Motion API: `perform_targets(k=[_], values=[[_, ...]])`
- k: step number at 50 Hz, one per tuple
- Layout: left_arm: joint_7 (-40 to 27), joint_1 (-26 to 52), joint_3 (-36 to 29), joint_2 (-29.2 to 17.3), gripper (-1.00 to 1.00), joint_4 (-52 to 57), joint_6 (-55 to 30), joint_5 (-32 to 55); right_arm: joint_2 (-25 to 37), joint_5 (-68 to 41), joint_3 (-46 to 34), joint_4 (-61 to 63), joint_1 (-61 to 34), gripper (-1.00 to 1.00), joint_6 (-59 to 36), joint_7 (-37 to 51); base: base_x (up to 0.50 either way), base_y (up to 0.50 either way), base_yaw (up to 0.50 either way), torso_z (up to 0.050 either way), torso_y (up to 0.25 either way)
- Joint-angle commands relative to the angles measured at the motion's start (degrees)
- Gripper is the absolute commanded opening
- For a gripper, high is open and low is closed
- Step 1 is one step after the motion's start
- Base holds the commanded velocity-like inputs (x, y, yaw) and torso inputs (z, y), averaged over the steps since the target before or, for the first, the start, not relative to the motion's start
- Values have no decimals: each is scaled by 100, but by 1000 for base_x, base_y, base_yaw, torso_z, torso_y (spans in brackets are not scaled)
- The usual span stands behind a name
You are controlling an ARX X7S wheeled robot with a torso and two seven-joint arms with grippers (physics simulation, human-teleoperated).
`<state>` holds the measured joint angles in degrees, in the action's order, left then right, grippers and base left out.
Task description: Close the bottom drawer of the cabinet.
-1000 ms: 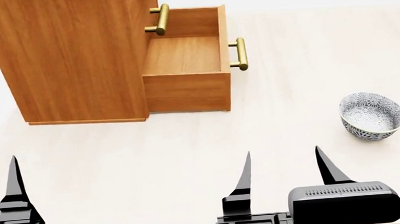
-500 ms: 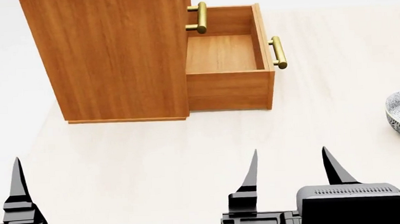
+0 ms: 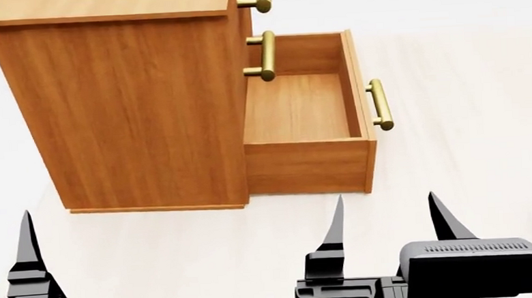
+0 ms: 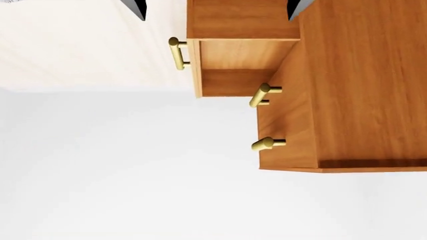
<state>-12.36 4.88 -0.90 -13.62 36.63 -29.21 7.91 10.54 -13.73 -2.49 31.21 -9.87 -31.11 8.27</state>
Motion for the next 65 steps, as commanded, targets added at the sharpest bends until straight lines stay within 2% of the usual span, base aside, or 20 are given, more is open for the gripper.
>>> perform_targets(k=[1, 30, 34, 37, 38, 40, 42, 43, 46, 50, 55, 65], values=[[-48, -30, -21, -38, 100, 21, 48, 25, 41, -43, -28, 5, -15, 100, -15, 36, 500, 0, 0, 0, 0], [-148, -123, -39, -95, 100, 5, 143, 134, 148, 28, -180, -46, -57, 100, -3, 191, 483, 0, 0, 0, 1], [-161, -134, -66, -96, 100, -19, 153, 140, 115, 172, -179, 17, -133, 100, -250, 465, 0, 0, 0, 0, 0], [-174, -141, -53, -103, 100, -18, 165, 155, 198, 63, -131, 293, -219, 100, -680, 488, 0, 0, 0, 0, 0], [-181, -148, -47, -108, 100, 11, 141, 166, 361, 172, -314, 428, -318, 100, -1128, 522, 0, 0, 0, 0, 0], [-192, -158, -46, -115, 100, 8, 154, 164, 290, -49, -65, 662, -319, 100, -1163, 508, 0, 0, 0, 0, 0], [-191, -165, -38, -119, 100, 9, 159, 177, 524, -11, -41, 1251, -623, 100, -1920, 656, 0, 0, 0, 0, 0], [-193, -183, -40, -115, 100, -10, 188, 176, 528, -94, 54, 1365, -652, 100, -1856, 594, 0, 0, 0, 0, 0], [-195, -211, -38, -114, 100, -40, 235, 195, 663, -359, 439, 1812, -1059, 100, -2633, 606, 0, 0, 0, 0, 0], [-206, -242, -7, -122, 100, -34, 253, 234, 891, -513, 911, 1782, -1321, 100, -2832, 453, 0, 0, 0, 0, 0], [-222, -246, 4, -141, 100, -22, 243, 259, 1093, -372, 1176, 1216, -1126, 100, -2255, 274, 0, 0, 0, 0, 0], [-237, -279, 5, -159, 100, -114, 347, 267, 1155, -155, 1572, -521, -309, 100, -397, -306, 0, 0, 0, 0, 0]])
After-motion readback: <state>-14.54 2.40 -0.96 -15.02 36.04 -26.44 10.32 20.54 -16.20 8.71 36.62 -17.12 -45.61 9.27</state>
